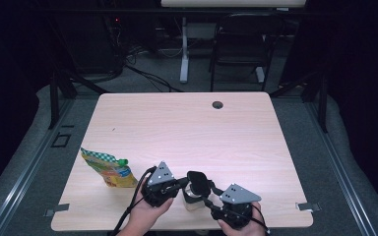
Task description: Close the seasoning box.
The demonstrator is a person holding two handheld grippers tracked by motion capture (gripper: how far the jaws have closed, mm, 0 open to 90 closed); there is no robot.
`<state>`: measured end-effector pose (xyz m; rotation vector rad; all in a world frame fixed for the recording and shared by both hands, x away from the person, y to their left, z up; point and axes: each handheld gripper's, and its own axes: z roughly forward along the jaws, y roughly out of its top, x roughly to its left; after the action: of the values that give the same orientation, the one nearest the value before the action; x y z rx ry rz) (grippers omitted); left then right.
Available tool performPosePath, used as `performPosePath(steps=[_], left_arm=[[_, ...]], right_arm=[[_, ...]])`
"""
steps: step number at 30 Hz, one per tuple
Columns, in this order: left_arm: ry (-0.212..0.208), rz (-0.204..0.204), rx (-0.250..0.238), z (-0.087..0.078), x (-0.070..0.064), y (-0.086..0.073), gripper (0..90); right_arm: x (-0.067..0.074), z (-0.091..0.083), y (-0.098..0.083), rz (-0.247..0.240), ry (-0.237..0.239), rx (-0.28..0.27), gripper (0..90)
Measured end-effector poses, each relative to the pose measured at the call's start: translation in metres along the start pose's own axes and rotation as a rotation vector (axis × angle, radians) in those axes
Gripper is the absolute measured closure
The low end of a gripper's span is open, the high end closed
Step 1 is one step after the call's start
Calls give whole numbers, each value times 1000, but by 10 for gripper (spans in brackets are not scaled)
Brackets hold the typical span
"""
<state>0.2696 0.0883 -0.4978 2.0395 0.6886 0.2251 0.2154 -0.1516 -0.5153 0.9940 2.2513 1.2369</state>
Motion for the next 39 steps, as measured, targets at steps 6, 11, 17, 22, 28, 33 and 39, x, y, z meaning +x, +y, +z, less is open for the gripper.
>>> performPosePath(steps=[6,11,17,22,28,33,39], left_arm=[[-5,-5,-2,3,0,-1,899],[-8,-2,18,9,-1,-5,899],[-12,-8,26,14,-2,-11,899],[-13,-1,47,16,-2,-14,899],[-23,-6,42,18,-2,-16,900],[-17,9,40,18,-4,-16,900],[-17,8,39,18,-5,-16,900]], right_arm=[[7,8,1,-17,-63,-18,491],[10,11,1,-35,-98,-38,491],[13,9,1,-50,-103,-62,501],[11,7,1,-32,-103,-81,514],[7,3,1,-5,-113,-88,548],[3,-1,1,31,-128,-115,584],[-1,-4,1,59,-128,-136,633]])
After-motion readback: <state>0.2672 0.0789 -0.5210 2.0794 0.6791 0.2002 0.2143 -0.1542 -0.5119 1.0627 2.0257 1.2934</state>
